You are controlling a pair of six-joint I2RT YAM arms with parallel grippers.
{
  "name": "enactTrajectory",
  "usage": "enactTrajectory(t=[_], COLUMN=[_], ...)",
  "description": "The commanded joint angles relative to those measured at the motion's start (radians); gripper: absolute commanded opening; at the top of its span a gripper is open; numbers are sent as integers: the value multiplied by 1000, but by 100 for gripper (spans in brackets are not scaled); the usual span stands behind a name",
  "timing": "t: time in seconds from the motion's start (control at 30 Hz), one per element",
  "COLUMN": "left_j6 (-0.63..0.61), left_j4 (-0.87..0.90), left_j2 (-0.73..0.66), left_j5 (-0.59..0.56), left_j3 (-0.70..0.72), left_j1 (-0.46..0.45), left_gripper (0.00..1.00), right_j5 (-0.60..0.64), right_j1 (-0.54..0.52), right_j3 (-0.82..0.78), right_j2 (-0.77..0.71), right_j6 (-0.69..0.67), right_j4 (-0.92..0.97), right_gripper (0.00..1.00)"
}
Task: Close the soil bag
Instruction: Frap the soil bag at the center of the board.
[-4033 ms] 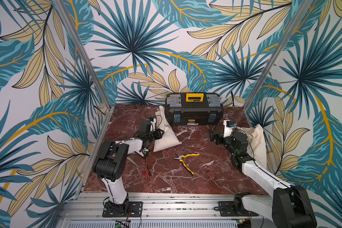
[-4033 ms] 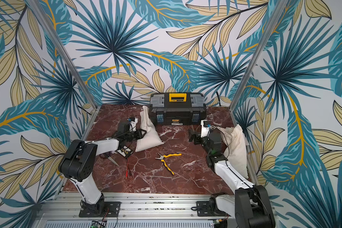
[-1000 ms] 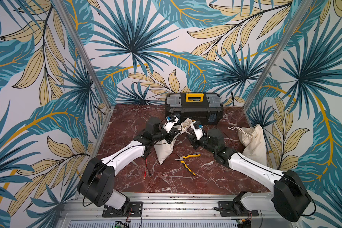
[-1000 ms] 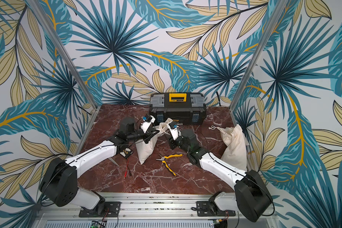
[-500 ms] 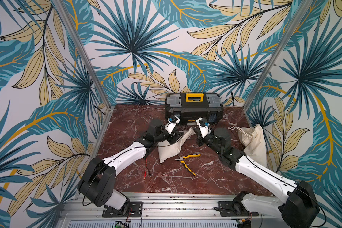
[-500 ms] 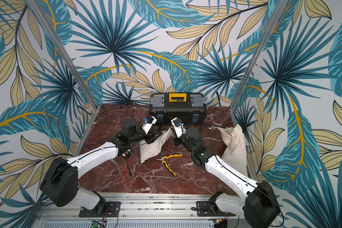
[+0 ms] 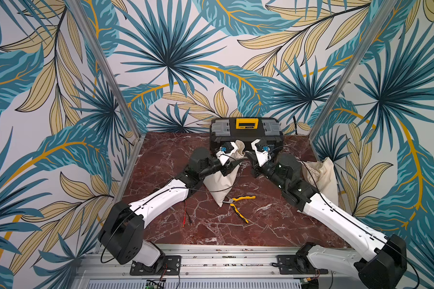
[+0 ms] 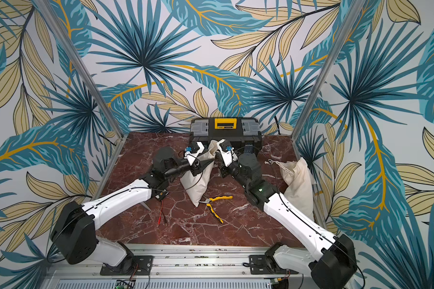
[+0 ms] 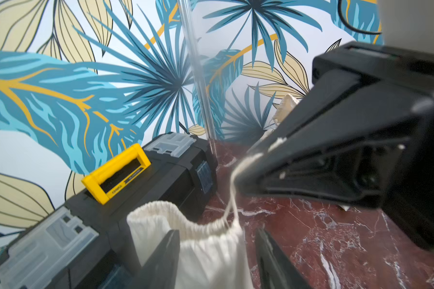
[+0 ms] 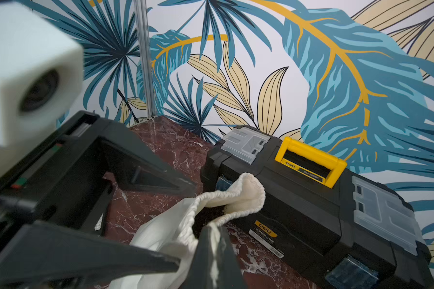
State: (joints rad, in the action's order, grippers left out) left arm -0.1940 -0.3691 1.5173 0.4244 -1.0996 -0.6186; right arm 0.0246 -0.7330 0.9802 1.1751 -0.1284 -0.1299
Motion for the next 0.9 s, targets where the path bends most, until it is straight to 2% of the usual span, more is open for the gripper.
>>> enactTrajectory(t=[0.0,0.1,0.23,0.4,0.5,0.6,0.77,0.87], left_j6=[-33,-71,-124,-150,-141,-165,-131,-100], left_j4=[-28,17,51,111,148,241,286,283], left_j2=[61,110,158,228,268,336,396,402], left_j5=[44,47,-10,-194,-335,-424,-460,-521], left_j3=[-71,-107,-85,-73,-84,-140,-188,-189], left_j1=[-7,-9,-10,-11,-12,-11,-11,-4], left_gripper=[45,32,17,8,9,15,21,23], right_j5=[-20,-8,80,157,209,216,191,190], right_j1=[0,-1,0,3,5,12,21,22], right_j3=[44,62,94,147,147,119,142,158], right_j2=[1,1,-38,-99,-147,-225,-247,-237], right_j6=[0,-10,-57,-91,-86,-89,-78,-69], right_j4=[-38,-30,-30,-44,-81,-172,-185,-168], right_gripper=[0,0,0,0,0,0,0,0])
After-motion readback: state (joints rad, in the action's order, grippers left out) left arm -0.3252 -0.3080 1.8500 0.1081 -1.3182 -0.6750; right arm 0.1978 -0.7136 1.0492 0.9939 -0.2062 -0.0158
